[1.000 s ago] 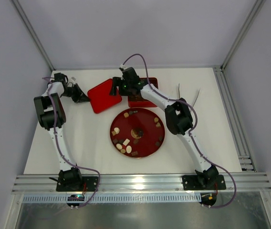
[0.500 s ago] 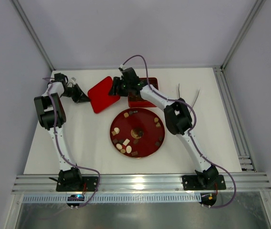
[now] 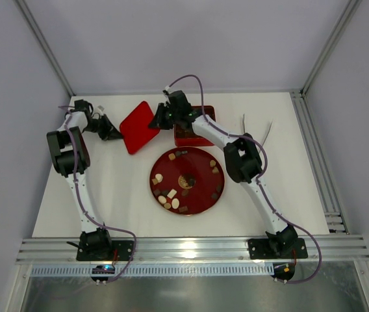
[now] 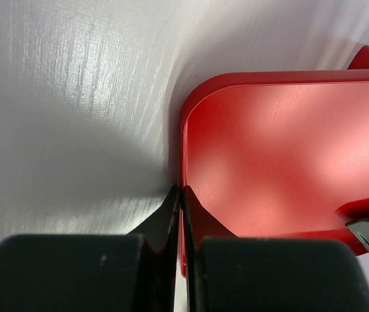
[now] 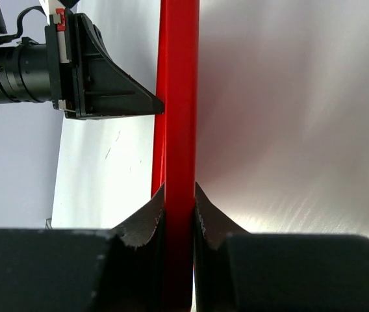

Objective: Pack the chocolate

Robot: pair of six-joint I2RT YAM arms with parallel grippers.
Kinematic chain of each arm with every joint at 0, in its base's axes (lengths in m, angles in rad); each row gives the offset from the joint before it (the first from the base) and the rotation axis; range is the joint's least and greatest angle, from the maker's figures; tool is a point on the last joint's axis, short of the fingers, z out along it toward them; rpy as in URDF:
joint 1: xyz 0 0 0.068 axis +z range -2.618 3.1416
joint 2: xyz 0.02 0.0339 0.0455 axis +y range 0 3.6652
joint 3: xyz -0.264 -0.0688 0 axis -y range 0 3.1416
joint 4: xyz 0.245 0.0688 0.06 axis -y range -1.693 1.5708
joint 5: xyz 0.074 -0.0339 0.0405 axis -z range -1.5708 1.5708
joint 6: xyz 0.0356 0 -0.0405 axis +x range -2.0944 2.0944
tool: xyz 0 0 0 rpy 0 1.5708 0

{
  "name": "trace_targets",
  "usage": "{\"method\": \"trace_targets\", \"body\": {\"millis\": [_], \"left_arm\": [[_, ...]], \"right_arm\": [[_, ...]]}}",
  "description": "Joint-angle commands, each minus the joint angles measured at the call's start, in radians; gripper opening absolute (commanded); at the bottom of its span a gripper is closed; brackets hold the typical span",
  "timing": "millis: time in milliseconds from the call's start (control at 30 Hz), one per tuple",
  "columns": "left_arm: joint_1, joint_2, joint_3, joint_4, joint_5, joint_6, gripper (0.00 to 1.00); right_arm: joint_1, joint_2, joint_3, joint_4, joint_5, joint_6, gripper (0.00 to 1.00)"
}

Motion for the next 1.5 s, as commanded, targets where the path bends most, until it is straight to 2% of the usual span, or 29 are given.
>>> {"method": "trace_targets", "body": {"millis": [0, 100, 200, 300, 400, 533, 700, 933, 1167, 1267, 1300, 1467], "left_arm": [[-0.007, 0.000, 0.007, -0.042, -0.060, 0.025, 0.01], [-0.010, -0.020, 0.013, -0.042, -0.066, 0.025, 0.07], [-0.010, -0.054, 0.016, -0.045, -0.077, 0.025, 0.18], [-0.010, -0.098, 0.031, -0.058, -0.100, 0.035, 0.33], [-0.010, -0.156, 0.038, -0.061, -0.123, 0.039, 0.54], [-0.010, -0.236, 0.038, -0.059, -0.155, 0.038, 0.67], [-0.031, -0.360, 0.021, -0.035, -0.221, 0.059, 0.72], [-0.161, -0.600, -0.025, 0.007, -0.365, 0.142, 0.73], [-0.442, -0.938, -0.247, 0.183, -0.544, 0.269, 0.77], [-0.522, -1.017, -0.327, 0.230, -0.621, 0.300, 0.77], [-0.595, -1.061, -0.376, 0.259, -0.655, 0.335, 0.77], [-0.799, -1.114, -0.462, 0.300, -0.851, 0.432, 0.78]], "right_arm": [[-0.008, -0.025, -0.002, 0.081, -0.038, 0.036, 0.06], [-0.014, -0.053, -0.043, 0.116, -0.041, 0.048, 0.04], [-0.022, -0.082, -0.079, 0.153, -0.042, 0.060, 0.04], [-0.028, -0.108, -0.094, 0.167, -0.042, 0.062, 0.04], [-0.034, -0.132, -0.099, 0.172, -0.041, 0.059, 0.04], [-0.040, -0.163, -0.109, 0.172, -0.042, 0.054, 0.04], [-0.048, -0.214, -0.143, 0.185, -0.047, 0.060, 0.04], [-0.071, -0.332, -0.232, 0.140, -0.048, 0.069, 0.04], [-0.120, -0.493, -0.300, -0.035, -0.054, 0.036, 0.04], [-0.138, -0.580, -0.347, -0.106, -0.039, 0.013, 0.04], [-0.147, -0.612, -0.359, -0.147, -0.036, 0.005, 0.04], [-0.161, -0.683, -0.392, -0.221, -0.039, -0.006, 0.04]]}}
